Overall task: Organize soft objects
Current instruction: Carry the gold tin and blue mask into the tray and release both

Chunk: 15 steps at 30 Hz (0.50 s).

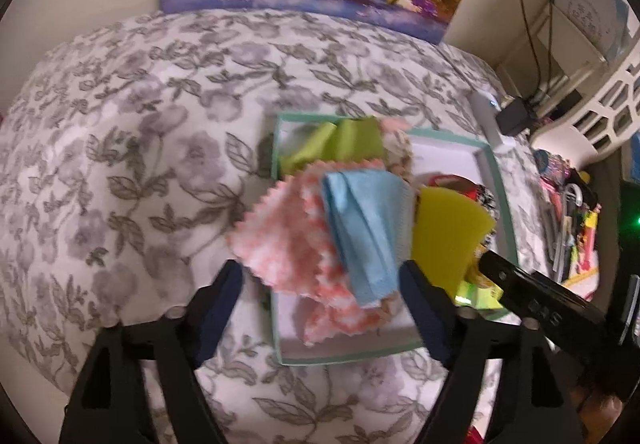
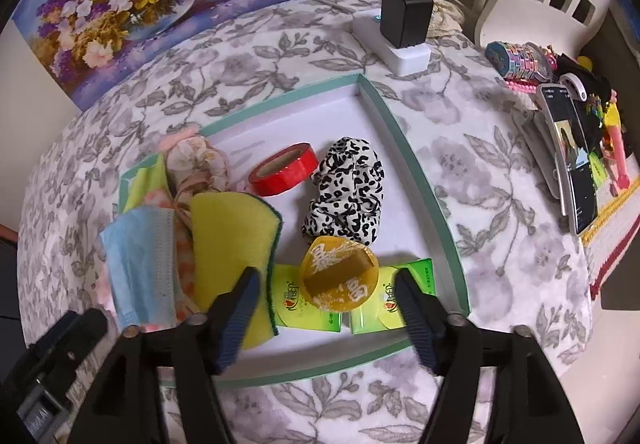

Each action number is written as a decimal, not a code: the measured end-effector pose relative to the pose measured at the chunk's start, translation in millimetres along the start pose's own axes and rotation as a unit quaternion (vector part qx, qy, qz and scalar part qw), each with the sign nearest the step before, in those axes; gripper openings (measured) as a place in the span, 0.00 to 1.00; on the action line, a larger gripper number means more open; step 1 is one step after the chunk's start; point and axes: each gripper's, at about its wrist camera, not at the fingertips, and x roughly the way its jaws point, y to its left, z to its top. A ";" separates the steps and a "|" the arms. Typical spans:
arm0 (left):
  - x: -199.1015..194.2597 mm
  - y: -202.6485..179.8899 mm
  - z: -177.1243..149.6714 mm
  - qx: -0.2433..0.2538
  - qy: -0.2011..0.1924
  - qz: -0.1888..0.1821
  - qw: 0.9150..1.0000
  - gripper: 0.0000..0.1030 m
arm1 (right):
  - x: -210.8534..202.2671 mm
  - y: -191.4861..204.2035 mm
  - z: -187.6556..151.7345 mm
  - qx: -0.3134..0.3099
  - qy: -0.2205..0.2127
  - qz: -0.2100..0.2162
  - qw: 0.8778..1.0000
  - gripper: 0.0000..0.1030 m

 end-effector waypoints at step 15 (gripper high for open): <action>-16.2 24.2 -32.3 0.013 -0.034 0.080 0.996 0.96 | -25.0 29.9 -48.0 -0.074 -0.024 0.018 0.997 1.00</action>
